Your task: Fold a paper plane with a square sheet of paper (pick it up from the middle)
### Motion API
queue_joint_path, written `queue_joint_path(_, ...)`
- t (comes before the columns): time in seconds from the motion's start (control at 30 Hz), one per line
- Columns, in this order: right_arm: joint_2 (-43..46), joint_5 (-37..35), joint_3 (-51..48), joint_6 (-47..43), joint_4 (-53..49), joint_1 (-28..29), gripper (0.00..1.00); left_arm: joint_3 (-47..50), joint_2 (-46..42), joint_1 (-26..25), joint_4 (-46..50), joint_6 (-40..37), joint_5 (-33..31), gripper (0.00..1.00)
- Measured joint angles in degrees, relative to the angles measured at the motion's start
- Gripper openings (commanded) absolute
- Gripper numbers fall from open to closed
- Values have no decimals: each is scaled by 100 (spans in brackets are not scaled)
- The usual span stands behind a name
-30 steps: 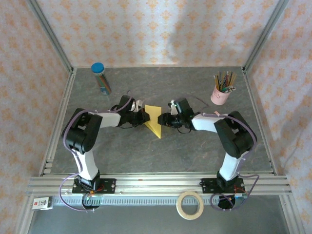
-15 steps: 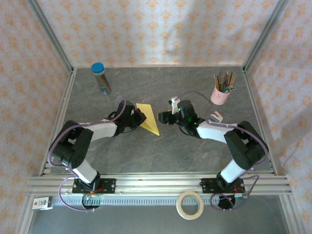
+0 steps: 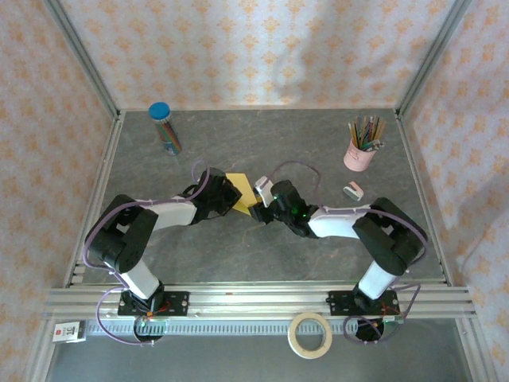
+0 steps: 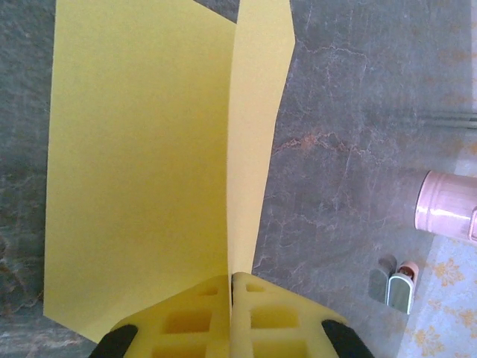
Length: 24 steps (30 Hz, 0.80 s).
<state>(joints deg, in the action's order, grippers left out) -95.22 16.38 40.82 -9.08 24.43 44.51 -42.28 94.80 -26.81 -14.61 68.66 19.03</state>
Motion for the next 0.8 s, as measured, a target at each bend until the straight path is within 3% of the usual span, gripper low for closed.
queue_joint_path(0.8, -592, -378, 190, -280, 140, 197, 31, -92, 22, -59, 28, 52, 2, 0)
